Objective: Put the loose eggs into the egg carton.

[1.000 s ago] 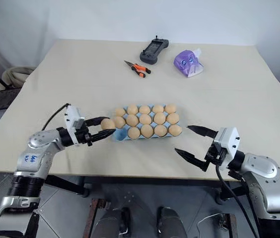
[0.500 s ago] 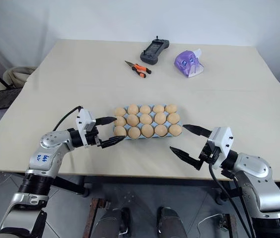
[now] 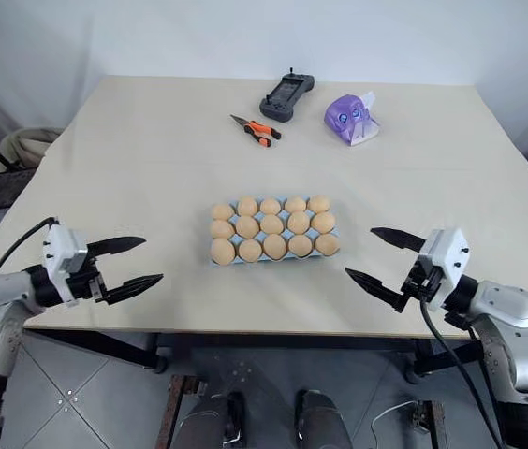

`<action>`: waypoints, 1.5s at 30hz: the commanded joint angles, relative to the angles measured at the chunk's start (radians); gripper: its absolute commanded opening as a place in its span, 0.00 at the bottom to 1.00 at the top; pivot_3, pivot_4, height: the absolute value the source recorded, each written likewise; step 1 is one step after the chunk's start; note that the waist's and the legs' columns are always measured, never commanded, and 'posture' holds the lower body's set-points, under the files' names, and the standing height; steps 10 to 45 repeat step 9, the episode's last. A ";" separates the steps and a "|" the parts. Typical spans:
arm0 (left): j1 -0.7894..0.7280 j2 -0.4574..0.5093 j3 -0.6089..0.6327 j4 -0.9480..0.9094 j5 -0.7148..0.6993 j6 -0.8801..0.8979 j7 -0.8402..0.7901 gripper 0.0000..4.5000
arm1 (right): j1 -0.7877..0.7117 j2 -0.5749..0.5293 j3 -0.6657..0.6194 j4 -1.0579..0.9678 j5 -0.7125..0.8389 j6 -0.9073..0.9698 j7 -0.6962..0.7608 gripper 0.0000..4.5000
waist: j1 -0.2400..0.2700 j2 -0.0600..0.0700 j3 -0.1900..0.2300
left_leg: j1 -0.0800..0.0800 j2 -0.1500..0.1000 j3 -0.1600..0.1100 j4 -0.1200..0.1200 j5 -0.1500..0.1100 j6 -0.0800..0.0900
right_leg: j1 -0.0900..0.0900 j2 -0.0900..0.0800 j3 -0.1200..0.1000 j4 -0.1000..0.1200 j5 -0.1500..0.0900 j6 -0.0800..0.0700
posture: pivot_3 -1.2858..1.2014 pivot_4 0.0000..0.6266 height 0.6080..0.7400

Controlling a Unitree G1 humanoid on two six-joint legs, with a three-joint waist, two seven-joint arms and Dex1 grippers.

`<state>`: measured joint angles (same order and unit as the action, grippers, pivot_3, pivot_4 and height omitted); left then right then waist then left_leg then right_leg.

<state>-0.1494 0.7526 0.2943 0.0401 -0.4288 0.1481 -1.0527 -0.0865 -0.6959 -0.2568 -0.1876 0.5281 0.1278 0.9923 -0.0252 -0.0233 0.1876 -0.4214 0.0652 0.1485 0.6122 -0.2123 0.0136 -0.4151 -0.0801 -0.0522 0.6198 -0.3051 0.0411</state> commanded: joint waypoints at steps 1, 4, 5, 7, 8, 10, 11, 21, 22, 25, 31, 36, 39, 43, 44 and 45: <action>0.013 -0.001 0.051 -0.069 -0.029 -0.020 0.030 0.99 | 0.013 -0.015 -0.051 0.003 0.000 -0.025 0.000 1.00 | 0.000 0.000 0.000 | 0.000 0.000 0.000 0.000 0.000 0.000 | 0.000 0.000 0.000 0.000 0.000 0.000 | 0.52 0.24 1.00; 0.031 -0.028 0.039 -0.132 -0.014 -0.030 0.073 0.99 | 0.030 -0.008 -0.060 0.023 -0.011 -0.039 -0.002 1.00 | -0.001 0.000 0.000 | 0.000 0.000 0.000 -0.001 0.000 0.000 | 0.000 0.000 0.000 0.000 0.000 0.000 | 0.52 0.24 1.00; 0.039 -0.027 0.029 -0.153 -0.002 -0.029 0.080 0.99 | 0.032 -0.006 -0.062 0.030 -0.012 -0.042 -0.002 1.00 | -0.002 0.000 0.000 | 0.000 0.000 0.000 -0.001 0.000 0.000 | 0.000 0.000 0.001 -0.001 0.000 0.000 | 0.52 0.24 1.00; 0.052 -0.029 0.020 -0.198 -0.004 -0.004 0.099 0.99 | 0.031 -0.002 -0.059 0.050 -0.019 -0.055 -0.004 1.00 | -0.004 0.000 0.000 | 0.000 0.000 0.001 -0.002 0.000 0.000 | 0.000 0.000 0.001 -0.001 0.000 0.000 | 0.52 0.24 1.00; 0.058 -0.029 0.019 -0.207 -0.008 -0.004 0.099 0.99 | 0.029 0.001 -0.057 0.058 -0.021 -0.059 -0.005 1.00 | -0.006 0.000 0.000 | 0.000 0.000 0.001 -0.003 0.000 0.000 | 0.000 0.000 0.001 -0.001 0.000 0.001 | 0.52 0.24 1.00; 0.062 -0.029 0.018 -0.213 -0.010 -0.005 0.099 0.99 | 0.027 0.003 -0.056 0.066 -0.023 -0.063 -0.005 1.00 | -0.006 0.000 0.000 | 0.000 0.000 0.001 -0.003 0.000 0.000 | -0.001 0.001 0.001 -0.001 0.001 0.002 | 0.52 0.24 1.00; 0.062 -0.029 0.018 -0.213 -0.010 -0.005 0.099 0.99 | 0.027 0.003 -0.056 0.066 -0.023 -0.063 -0.005 1.00 | -0.006 0.000 0.000 | 0.000 0.000 0.001 -0.003 0.000 0.000 | -0.001 0.001 0.001 -0.001 0.001 0.002 | 0.52 0.24 1.00; 0.062 -0.029 0.018 -0.213 -0.010 -0.005 0.099 0.99 | 0.027 0.003 -0.056 0.066 -0.023 -0.063 -0.005 1.00 | -0.006 0.000 0.000 | 0.000 0.000 0.001 -0.003 0.000 0.000 | -0.001 0.001 0.001 -0.001 0.001 0.002 | 0.52 0.24 1.00; 0.062 -0.029 0.018 -0.213 -0.010 -0.005 0.099 0.99 | 0.027 0.003 -0.056 0.066 -0.023 -0.063 -0.005 1.00 | -0.006 0.000 0.000 | 0.000 0.000 0.001 -0.003 0.000 0.000 | -0.001 0.001 0.001 -0.001 0.001 0.002 | 0.52 0.24 1.00; 0.062 -0.029 0.018 -0.213 -0.010 -0.005 0.099 0.99 | 0.027 0.003 -0.056 0.066 -0.023 -0.063 -0.005 1.00 | -0.006 0.000 0.000 | 0.000 0.000 0.001 -0.003 0.000 0.000 | -0.001 0.001 0.001 -0.001 0.001 0.002 | 0.52 0.24 1.00; 0.062 -0.029 0.018 -0.213 -0.010 -0.005 0.099 0.99 | 0.027 0.003 -0.056 0.066 -0.023 -0.063 -0.005 1.00 | -0.006 0.000 0.000 | 0.000 0.000 0.001 -0.003 0.000 0.000 | -0.001 0.001 0.001 -0.001 0.001 0.002 | 0.52 0.24 1.00; 0.062 -0.029 0.018 -0.213 -0.010 -0.005 0.099 0.99 | 0.027 0.003 -0.056 0.066 -0.023 -0.063 -0.005 1.00 | -0.006 0.000 0.000 | 0.000 0.000 0.001 -0.003 0.000 0.000 | -0.001 0.001 0.001 -0.001 0.001 0.002 | 0.52 0.24 1.00; 0.062 -0.029 0.018 -0.213 -0.010 -0.005 0.099 0.99 | 0.027 0.003 -0.056 0.066 -0.023 -0.063 -0.005 1.00 | -0.006 0.000 0.000 | 0.000 0.000 0.001 -0.003 0.000 0.000 | -0.001 0.001 0.001 -0.001 0.001 0.002 | 0.52 0.24 1.00; 0.062 -0.029 0.018 -0.213 -0.010 -0.005 0.099 0.99 | 0.027 0.003 -0.056 0.066 -0.023 -0.063 -0.005 1.00 | -0.006 0.000 0.000 | 0.000 0.000 0.001 -0.003 0.000 0.000 | -0.001 0.001 0.001 -0.001 0.001 0.002 | 0.52 0.24 1.00; 0.062 -0.029 0.018 -0.213 -0.010 -0.005 0.099 0.99 | 0.027 0.003 -0.056 0.066 -0.023 -0.063 -0.005 1.00 | -0.006 0.000 0.000 | 0.000 0.000 0.001 -0.003 0.000 0.000 | -0.001 0.001 0.001 -0.001 0.001 0.002 | 0.52 0.24 1.00; 0.062 -0.029 0.018 -0.213 -0.010 -0.005 0.099 0.99 | 0.027 0.003 -0.056 0.066 -0.023 -0.063 -0.005 1.00 | -0.006 0.000 0.000 | 0.000 0.000 0.001 -0.003 0.000 0.000 | -0.001 0.001 0.001 -0.001 0.001 0.002 | 0.52 0.24 1.00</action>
